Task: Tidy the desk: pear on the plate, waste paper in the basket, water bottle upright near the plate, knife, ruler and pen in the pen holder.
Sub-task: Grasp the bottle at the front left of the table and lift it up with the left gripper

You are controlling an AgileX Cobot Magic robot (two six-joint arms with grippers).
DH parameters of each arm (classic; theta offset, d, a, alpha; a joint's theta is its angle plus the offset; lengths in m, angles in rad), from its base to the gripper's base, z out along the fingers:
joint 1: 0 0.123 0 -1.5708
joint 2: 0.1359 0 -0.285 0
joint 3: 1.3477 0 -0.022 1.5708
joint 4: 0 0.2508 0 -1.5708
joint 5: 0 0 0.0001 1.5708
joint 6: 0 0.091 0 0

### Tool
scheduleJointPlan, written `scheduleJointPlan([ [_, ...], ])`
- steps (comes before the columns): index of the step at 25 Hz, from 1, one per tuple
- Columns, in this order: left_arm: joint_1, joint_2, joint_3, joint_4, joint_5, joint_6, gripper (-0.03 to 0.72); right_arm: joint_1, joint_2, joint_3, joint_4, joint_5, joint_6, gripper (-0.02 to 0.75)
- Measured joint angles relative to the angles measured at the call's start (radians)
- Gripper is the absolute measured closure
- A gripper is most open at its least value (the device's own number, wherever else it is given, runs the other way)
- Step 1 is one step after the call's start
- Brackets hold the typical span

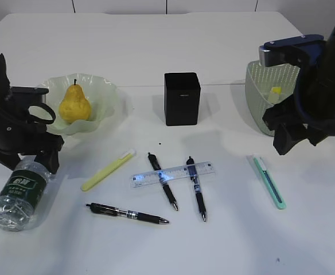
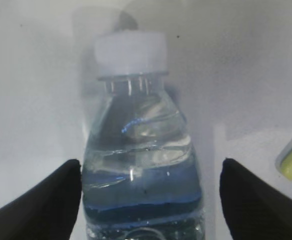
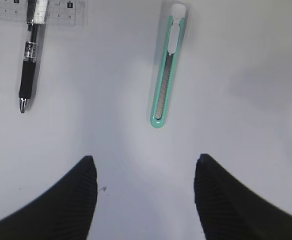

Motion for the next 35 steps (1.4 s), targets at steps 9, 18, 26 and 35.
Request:
scheduleJointPlan([
  [9, 0.000, 0.033, -0.004, 0.002, -0.008, -0.001, 0.090, 0.000, 0.000, 0.000, -0.006, 0.000, 0.000, 0.282],
  [18, 0.000, 0.033, -0.005, 0.004, -0.008, -0.002, 0.172, 0.000, 0.000, 0.000, -0.008, 0.000, 0.000, 0.282],
  [26, 0.000, 0.033, -0.005, 0.016, -0.021, -0.002, 0.258, 0.000, 0.000, 0.000, -0.008, -0.002, 0.000, 0.282],
  [35, 0.000, 0.033, -0.005, 0.016, -0.038, -0.002, 0.273, 0.000, 0.000, 0.000, -0.008, -0.003, 0.000, 0.282],
])
